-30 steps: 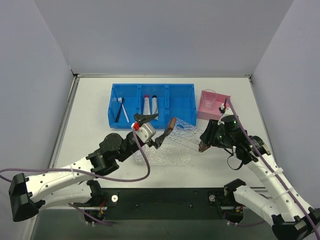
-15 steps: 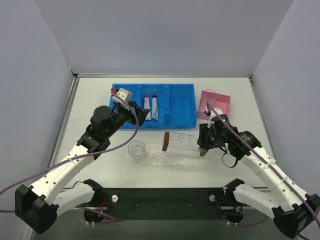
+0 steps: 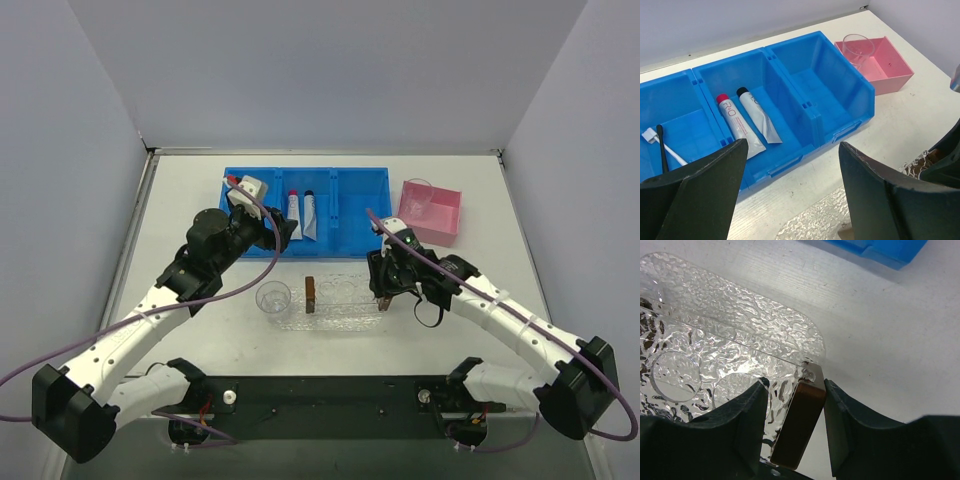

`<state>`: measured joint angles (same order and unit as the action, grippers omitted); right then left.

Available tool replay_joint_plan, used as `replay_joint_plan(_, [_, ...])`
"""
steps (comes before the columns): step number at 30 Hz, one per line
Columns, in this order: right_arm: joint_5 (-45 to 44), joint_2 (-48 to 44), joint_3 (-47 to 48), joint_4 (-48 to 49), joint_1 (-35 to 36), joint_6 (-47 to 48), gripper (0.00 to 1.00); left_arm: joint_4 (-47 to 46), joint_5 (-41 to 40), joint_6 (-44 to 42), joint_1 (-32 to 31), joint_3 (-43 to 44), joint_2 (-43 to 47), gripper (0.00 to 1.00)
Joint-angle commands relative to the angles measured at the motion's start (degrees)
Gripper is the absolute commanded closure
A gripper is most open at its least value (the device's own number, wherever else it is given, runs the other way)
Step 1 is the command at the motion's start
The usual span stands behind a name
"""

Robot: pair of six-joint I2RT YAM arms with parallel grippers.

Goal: Prepare toiletry sets of a toothbrush and toothpaste on the tray

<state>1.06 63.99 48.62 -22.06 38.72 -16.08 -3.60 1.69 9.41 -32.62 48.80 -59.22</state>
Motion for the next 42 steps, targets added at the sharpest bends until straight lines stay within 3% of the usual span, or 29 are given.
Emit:
replay_joint_plan(1, [-0.1, 2.4, 0.2, 6.3, 1.7, -1.6, 1.00, -0.1, -1.1, -0.6, 0.1, 2.9, -0.4, 0.16])
replay_joint_plan(24, [-8.3, 8.0, -3.3, 11.3, 8.0, -6.8, 1.00, -0.5, -1.3, -0.1, 0.1, 2.3, -0.9, 0.16])
replay_joint_plan(42, [-9.8, 9.3, -5.7, 14.3, 8.9, -8.8, 1.00, -0.6, -1.3, 0.0, 0.1, 2.2, -0.5, 0.16])
